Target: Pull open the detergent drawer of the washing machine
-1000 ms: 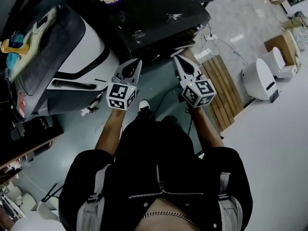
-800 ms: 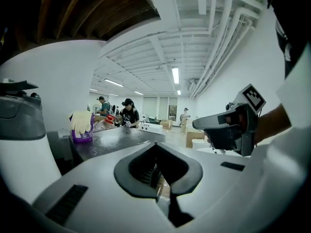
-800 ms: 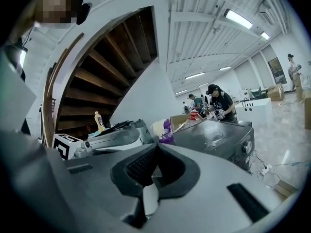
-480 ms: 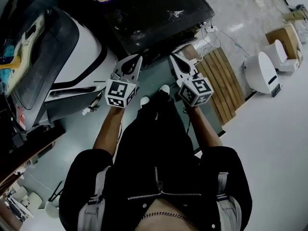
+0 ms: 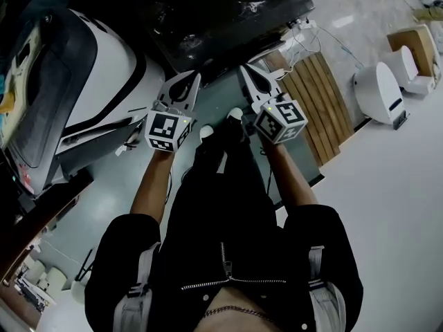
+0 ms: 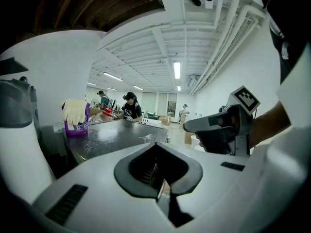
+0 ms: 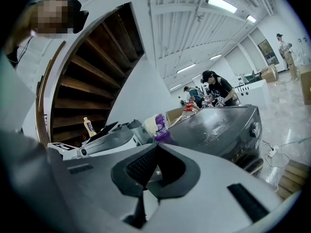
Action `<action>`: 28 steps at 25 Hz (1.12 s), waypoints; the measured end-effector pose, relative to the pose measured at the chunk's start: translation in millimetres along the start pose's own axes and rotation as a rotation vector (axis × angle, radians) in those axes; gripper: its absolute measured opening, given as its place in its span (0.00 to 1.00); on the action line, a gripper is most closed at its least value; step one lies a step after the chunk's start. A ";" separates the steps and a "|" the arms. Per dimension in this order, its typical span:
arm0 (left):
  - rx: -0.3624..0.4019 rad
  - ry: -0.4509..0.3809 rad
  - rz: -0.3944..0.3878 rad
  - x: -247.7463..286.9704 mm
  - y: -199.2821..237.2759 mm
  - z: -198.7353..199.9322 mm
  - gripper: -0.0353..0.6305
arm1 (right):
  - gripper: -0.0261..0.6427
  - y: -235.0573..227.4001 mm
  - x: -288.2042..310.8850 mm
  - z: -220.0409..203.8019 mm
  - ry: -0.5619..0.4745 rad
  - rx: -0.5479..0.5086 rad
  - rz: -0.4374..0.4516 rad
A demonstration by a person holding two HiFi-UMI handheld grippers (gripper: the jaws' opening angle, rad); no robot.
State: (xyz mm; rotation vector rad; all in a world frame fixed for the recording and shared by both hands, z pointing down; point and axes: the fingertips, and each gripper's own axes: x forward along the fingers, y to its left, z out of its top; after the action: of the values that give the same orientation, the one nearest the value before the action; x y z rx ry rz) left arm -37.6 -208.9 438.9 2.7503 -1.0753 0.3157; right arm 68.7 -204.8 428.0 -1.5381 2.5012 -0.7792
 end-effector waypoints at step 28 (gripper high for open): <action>-0.072 0.096 0.023 -2.1 -4.3 -79.5 0.08 | 0.46 -82.2 75.3 -134.3 0.013 0.548 0.200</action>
State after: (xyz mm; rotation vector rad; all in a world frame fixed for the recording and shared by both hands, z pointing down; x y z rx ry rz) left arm -46.8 -185.8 514.5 2.6332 -1.0729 0.4000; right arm 52.2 -249.3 596.0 -1.0795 2.1407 -1.2971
